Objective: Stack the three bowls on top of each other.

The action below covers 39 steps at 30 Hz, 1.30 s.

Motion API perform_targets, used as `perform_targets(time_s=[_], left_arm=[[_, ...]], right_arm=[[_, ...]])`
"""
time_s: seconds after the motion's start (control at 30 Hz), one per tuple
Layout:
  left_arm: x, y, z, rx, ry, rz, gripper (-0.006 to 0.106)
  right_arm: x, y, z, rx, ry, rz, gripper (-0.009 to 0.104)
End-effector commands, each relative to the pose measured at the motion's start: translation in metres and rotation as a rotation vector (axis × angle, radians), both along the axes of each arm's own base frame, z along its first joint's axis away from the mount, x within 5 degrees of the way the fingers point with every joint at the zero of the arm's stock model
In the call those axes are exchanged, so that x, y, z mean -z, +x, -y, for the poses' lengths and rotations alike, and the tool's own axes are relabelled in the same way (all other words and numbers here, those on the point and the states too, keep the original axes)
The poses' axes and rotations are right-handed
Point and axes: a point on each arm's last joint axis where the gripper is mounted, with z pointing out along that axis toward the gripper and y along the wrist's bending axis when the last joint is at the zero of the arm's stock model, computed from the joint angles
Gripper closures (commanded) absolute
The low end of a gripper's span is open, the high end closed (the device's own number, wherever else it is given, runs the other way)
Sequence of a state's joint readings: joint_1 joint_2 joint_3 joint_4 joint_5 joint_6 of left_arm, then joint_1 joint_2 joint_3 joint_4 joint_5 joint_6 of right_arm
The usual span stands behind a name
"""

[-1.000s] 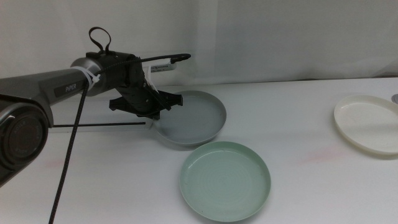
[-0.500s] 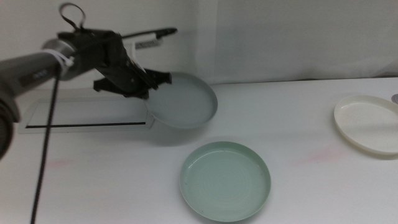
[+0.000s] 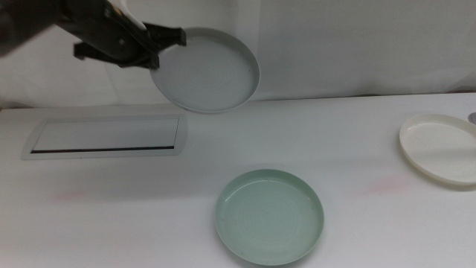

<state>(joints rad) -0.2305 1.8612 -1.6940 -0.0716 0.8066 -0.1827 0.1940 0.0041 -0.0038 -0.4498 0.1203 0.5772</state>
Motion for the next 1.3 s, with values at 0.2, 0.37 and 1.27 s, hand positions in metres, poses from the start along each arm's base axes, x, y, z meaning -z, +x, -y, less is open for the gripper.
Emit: perform_targets(time_s=[0.2, 0.37, 1.27], left_arm=[[-0.053, -0.048, -0.007, 0.089, 0.021, 0.005, 0.103], [-0.055, -0.079, -0.001, 0.147, -0.009, 0.008, 0.103], [0.11, -0.12, 0.083, 0.278, -0.037, -0.192, 0.103]], right_arm=[[0.011, -0.001, 0.0, 0.003, -0.014, 0.006, -0.008], [0.011, -0.001, 0.0, 0.003, -0.014, 0.006, -0.008], [0.011, -0.001, 0.0, 0.003, -0.014, 0.006, -0.008]])
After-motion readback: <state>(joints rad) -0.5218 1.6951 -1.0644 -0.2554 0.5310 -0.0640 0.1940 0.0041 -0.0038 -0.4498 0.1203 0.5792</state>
